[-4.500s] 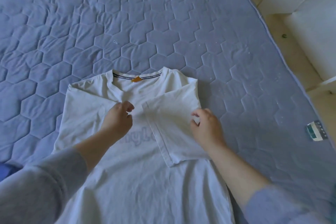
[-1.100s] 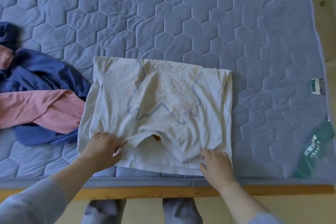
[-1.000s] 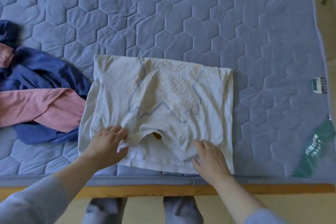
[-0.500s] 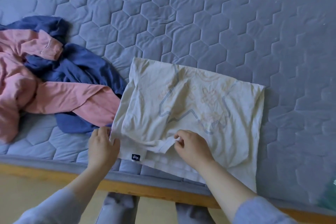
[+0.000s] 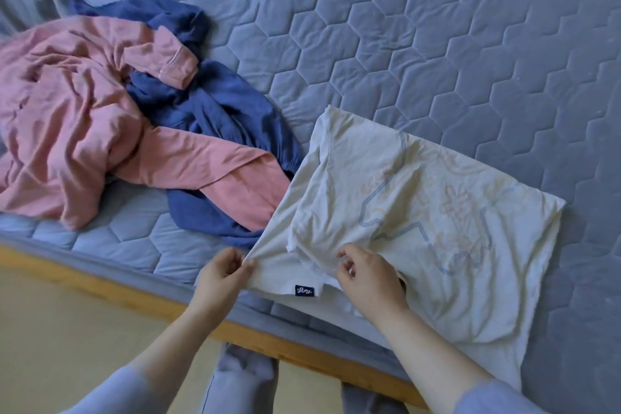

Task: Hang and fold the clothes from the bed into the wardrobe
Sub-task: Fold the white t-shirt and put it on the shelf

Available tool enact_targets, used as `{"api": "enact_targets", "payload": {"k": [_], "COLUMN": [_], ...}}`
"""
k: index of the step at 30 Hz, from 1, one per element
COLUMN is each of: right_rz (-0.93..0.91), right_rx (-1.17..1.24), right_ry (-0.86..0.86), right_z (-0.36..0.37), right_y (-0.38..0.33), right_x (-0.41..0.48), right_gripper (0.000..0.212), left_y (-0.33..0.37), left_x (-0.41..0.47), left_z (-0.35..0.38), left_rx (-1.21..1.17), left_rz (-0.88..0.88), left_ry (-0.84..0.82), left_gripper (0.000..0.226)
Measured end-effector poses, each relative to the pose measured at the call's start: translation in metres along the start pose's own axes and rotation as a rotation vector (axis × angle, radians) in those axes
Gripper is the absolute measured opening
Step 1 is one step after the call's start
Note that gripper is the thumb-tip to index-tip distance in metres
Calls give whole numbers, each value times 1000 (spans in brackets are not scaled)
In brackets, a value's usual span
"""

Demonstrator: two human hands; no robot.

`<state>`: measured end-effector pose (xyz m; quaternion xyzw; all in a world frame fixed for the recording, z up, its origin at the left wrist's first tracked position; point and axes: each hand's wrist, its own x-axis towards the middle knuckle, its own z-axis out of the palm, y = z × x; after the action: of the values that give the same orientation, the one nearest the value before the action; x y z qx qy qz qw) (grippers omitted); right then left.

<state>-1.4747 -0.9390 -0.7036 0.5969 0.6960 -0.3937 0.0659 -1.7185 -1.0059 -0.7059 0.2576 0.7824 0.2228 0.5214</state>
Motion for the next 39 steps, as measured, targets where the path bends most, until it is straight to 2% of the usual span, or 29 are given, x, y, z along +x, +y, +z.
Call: {"api": "enact_targets", "payload": {"k": [2,7,8,10,11,13,17,19,20,23,26,28,32,35,37,39], "right_rz": [3,21,12,8,18,46,115,153,175,143,57,38,20,-18,1,8], "right_rx": [-11,-69,-60,-28,-18,-21,-126,-210,-243,-302,-296,-263,-207,-180,-193,-184], "right_ry": [-43,-217,-201,-118,-92,-94,-167,-141,-123,-110,-50,3,-27,-15,-42,-89], "right_z": [2,8,9,10,10,12,20,24,26,32,37,37,35,35,38,38], "right_y": [-8,-15,-15,-14,-12,-5,21,36,41,51,50,52,59,65,73,82], "right_x": [3,5,3,-3,-8,-21,-55,-70,-76,-83,-72,-62,-58,-74,-82,-84], "right_gripper": [21,30,27,8,8,23,15,11,18,34,19,8,10,14,11,14], "left_y": [-6,-18,-17,-11,-7,-1,8,9,8,0,-6,-6,-4,-4,0,4], "left_x": [-9,1,5,6,4,-3,-17,-20,-20,-14,-4,1,9,13,16,22], "left_z": [-10,-11,-8,1,5,12,32,46,55,76,88,91,84,73,66,63], "left_rx": [-6,287,336,431,458,476,633,788,869,1044,1097,1111,1104,1094,1184,1235], "left_rz": [41,83,83,137,194,341,635,755,793,734,673,660,624,655,645,594], "left_ry": [-17,119,133,153,143,53,-264,-375,-398,-354,-273,-266,-375,-519,-609,-625], "left_gripper": [24,16,13,9,11,16,15,28,37,47,48,40,26,16,29,42]}}
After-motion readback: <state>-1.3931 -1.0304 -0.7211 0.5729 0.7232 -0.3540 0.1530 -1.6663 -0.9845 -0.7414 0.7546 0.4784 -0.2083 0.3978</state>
